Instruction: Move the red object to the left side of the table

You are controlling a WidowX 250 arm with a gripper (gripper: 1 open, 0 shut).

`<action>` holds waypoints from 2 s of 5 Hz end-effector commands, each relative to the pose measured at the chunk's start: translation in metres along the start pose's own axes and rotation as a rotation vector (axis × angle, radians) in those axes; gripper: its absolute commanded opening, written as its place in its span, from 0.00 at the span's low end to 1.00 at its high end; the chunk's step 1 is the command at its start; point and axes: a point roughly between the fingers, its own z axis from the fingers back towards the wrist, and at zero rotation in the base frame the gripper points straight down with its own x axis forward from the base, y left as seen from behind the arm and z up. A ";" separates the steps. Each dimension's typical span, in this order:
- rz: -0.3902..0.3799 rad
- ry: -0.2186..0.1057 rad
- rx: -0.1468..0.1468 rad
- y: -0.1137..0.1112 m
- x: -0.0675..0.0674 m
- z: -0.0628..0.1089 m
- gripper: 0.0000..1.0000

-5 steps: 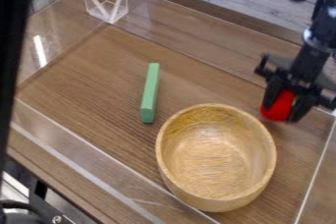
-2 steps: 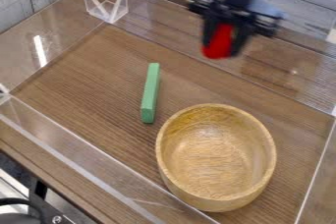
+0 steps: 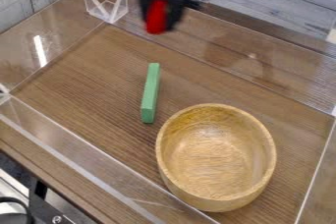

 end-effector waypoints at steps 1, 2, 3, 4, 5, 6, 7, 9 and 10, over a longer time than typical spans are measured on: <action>-0.086 -0.078 -0.003 0.027 0.006 0.018 0.00; -0.089 -0.074 -0.008 0.057 0.020 0.009 0.00; -0.109 -0.071 -0.011 0.073 0.037 -0.002 0.00; -0.045 -0.059 -0.006 0.081 0.032 -0.028 0.00; 0.020 -0.045 -0.002 0.090 0.028 -0.055 0.00; 0.000 -0.044 -0.010 0.093 0.028 -0.066 0.00; -0.020 -0.049 -0.025 0.095 0.029 -0.073 0.00; -0.044 -0.050 -0.050 0.090 0.038 -0.081 0.00; -0.008 -0.046 -0.058 0.082 0.046 -0.085 0.00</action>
